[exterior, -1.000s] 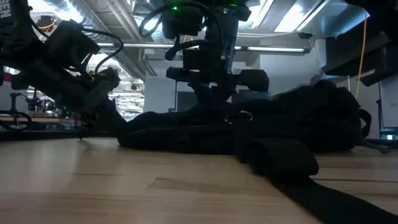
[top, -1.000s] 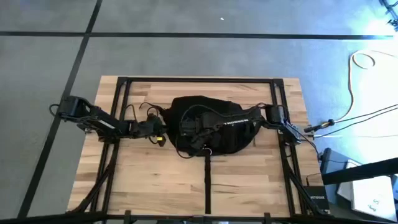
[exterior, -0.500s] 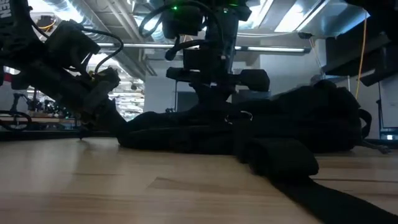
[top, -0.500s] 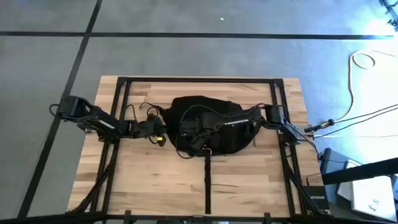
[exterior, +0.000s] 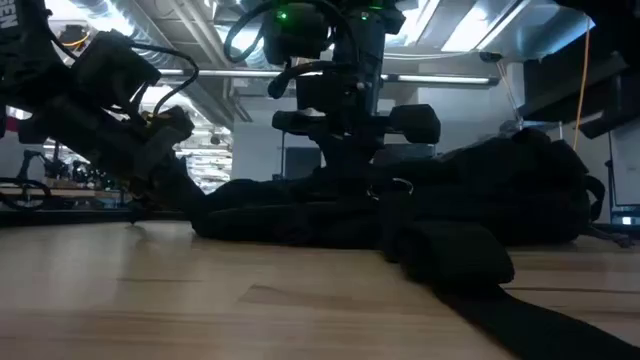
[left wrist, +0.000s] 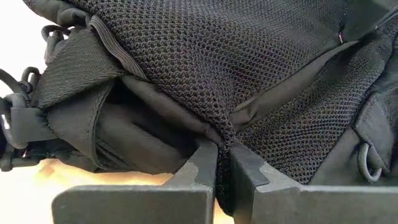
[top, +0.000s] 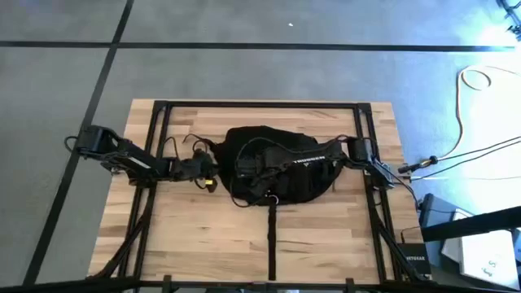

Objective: Unpack backpack
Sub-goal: Close the black bag

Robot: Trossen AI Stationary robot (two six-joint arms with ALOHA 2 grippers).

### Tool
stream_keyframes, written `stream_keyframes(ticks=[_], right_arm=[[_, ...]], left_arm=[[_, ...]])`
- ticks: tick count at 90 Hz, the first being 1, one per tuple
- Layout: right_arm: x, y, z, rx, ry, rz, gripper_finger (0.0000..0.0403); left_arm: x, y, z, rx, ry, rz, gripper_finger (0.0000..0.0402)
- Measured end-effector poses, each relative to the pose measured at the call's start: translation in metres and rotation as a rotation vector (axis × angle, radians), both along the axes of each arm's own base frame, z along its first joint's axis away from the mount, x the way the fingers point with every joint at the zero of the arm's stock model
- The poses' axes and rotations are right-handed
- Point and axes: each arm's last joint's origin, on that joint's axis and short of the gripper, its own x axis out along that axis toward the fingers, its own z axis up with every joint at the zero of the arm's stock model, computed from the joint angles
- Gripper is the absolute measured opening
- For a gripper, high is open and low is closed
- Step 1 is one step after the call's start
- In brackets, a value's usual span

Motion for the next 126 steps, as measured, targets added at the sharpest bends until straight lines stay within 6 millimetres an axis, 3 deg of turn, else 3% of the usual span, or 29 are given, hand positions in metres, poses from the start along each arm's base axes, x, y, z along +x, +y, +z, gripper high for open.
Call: stream_keyframes(ticks=[51,84,126], right_arm=[[-0.003,0.0,0.0,0.01,0.037,-0.03,0.0],[0.002,0.001,0.032,0.033,0.014,-0.045,0.0],[-0.002,0.0,0.042,0.039,0.059,-0.099,0.0]], left_arm=[[0.0,0.0,0.0,0.016,0.007,-0.01,0.0],[-0.001,0.0,0.0,0.028,0.015,-0.002,0.0],[0.001,0.0,0.003,0.02,-0.024,-0.009,0.0]])
